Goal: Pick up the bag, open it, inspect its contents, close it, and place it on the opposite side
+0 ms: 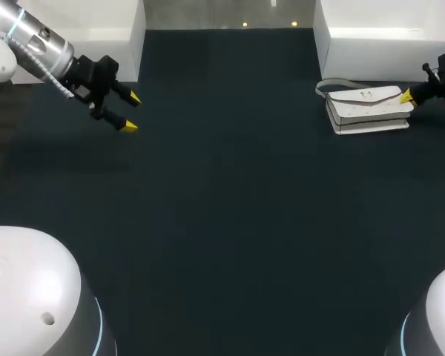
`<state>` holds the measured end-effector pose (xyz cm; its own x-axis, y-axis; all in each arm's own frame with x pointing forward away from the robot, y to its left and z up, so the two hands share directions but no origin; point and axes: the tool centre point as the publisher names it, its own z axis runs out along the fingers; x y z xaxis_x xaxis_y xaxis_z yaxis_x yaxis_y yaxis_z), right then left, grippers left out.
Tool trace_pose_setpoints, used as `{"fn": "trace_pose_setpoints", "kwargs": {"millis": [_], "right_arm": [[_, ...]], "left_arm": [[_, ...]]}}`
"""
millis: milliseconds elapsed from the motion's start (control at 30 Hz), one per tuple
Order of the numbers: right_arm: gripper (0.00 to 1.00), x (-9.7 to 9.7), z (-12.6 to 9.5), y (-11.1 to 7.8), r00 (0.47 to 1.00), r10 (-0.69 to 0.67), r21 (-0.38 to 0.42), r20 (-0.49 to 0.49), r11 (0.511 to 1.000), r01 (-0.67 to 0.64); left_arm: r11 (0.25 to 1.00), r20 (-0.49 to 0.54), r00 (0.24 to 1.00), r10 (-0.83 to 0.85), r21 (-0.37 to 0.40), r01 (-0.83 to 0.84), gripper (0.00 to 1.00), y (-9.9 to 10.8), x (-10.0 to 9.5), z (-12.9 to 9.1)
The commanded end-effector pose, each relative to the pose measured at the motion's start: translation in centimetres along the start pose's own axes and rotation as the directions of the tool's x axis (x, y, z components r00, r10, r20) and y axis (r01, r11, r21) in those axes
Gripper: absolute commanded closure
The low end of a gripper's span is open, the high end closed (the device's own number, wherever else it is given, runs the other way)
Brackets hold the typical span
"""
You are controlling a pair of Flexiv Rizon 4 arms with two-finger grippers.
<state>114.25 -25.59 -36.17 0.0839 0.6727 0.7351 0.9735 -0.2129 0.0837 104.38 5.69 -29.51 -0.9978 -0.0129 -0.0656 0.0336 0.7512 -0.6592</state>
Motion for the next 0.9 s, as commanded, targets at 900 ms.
{"fn": "trace_pose_setpoints", "kwargs": {"millis": [900], "right_arm": [[1.00, 5.9, 4.5, -5.2, 0.993, 0.019, -0.085, -0.114, 0.996, -0.029]], "left_arm": [[1.000, 0.001, 1.000, 0.001, 0.003, -0.001, 0.00, 0.1, 0.0, 0.1]]}}
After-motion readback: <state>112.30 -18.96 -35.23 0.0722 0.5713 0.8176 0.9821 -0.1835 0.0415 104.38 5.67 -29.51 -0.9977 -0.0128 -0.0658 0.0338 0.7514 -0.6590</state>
